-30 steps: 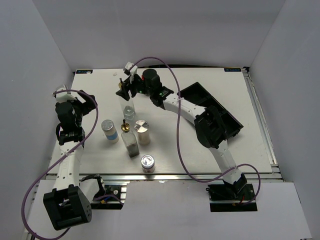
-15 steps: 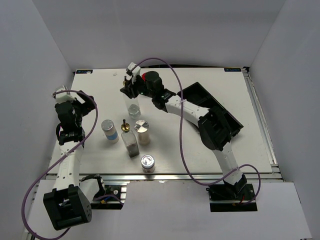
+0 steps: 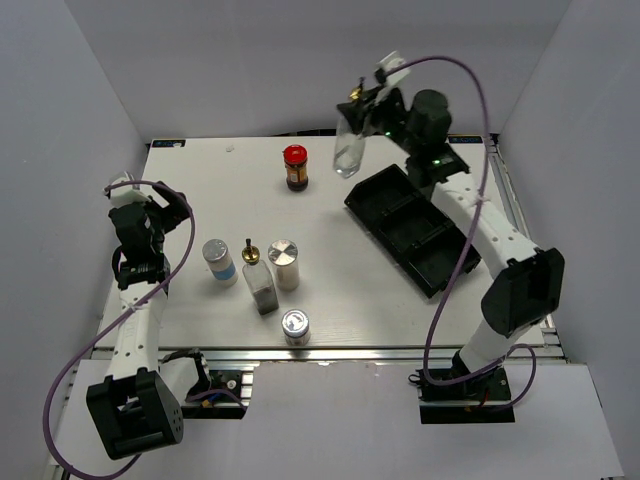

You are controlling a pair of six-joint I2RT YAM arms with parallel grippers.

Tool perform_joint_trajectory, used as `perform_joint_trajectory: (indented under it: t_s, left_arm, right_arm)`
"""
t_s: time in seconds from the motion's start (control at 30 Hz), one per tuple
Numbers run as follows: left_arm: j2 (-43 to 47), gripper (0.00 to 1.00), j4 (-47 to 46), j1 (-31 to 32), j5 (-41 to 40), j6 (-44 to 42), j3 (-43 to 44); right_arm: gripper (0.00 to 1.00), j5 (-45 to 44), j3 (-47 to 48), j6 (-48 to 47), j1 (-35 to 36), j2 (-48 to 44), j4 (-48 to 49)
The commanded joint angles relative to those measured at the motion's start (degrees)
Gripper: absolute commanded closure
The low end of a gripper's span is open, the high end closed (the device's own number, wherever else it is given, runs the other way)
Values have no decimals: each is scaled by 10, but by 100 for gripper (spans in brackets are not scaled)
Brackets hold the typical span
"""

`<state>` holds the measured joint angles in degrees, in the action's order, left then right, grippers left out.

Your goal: Organize the condiment bottles

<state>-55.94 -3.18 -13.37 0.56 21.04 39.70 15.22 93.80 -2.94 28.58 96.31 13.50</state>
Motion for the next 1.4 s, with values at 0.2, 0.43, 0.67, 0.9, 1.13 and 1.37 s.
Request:
perform_joint_trajectory:
  t_s: [0.2,0.43,0.67,0.9,1.13,1.37]
  left_arm:
    - [-7,2,-6,0,33,10,8]
    - [-25,2,-6,-1,40,15,13]
    - [-36,2,-4,0,40,15,17]
    - [-36,2,-10,0,56,17,14]
    - [-40,2,-15,0,69,19,15]
    - [-40,2,-10,0,59,17,17]
  right_arm:
    - [100,45,6,-10,-87,-22,21]
    - [100,76,-12,-6,-121,6,34]
    - [100,96,-43,3,-153,21,65]
    - [100,108,-68,-12,-165,49,102]
    - [100,109,-84,-35,-170,84,153]
    - [100,55,-139,-69,-170,85,197]
